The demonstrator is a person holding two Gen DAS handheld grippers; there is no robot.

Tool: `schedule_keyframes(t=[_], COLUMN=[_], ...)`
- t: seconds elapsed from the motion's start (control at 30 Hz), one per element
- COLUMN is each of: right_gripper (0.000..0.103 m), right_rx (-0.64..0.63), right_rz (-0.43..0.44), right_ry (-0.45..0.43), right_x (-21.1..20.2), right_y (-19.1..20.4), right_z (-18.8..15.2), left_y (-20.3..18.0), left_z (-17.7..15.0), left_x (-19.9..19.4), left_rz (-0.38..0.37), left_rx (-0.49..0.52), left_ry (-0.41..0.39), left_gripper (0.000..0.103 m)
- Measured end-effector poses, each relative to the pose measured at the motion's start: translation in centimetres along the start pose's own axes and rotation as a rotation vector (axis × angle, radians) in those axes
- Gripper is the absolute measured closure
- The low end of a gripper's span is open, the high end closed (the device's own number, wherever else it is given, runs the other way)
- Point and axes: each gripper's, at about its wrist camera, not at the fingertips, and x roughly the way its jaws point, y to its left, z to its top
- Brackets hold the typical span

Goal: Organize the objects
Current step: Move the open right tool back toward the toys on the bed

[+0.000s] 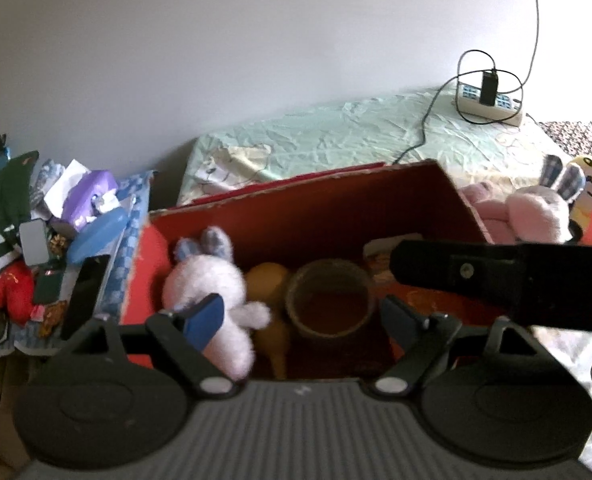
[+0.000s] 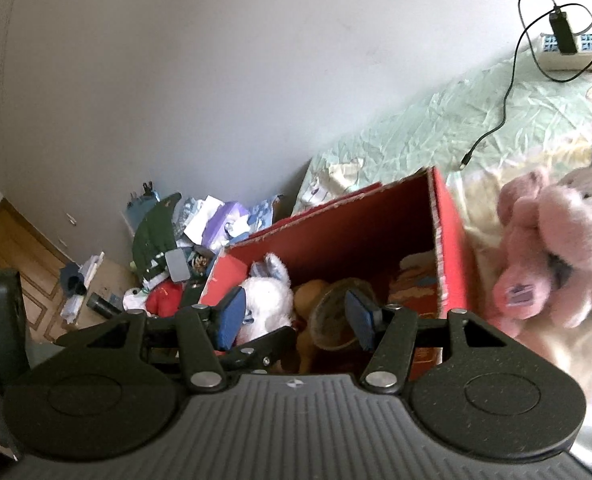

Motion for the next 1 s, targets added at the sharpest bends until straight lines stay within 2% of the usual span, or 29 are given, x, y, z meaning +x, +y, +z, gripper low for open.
schedule_keyframes(t=[0.13, 0.6, 1.0], right_gripper=[0.044, 0.044, 0.044], right_rx=[-0.008, 0.008, 0.032], right_rz=[-0.003, -0.038, -0.105], right_ry=[-0.004, -0.073, -0.094], right_x=[-1.5, -7.5, -11.7], right_y=[-1.1, -6.6, -11.8], right_z=[0.4, 2.3, 2.6], left_y=[-2.0, -10.7, -19.0], left_z=[0.4, 3.4, 4.4], left_x=[-0.5, -1.1, -0.5], left_rz=[0.016, -0.015, -0.111], left_rx=[0.012, 0.070, 0.145], left_ry=[-0.013, -0.024, -0.003], left_gripper=[0.016, 0.016, 0.015])
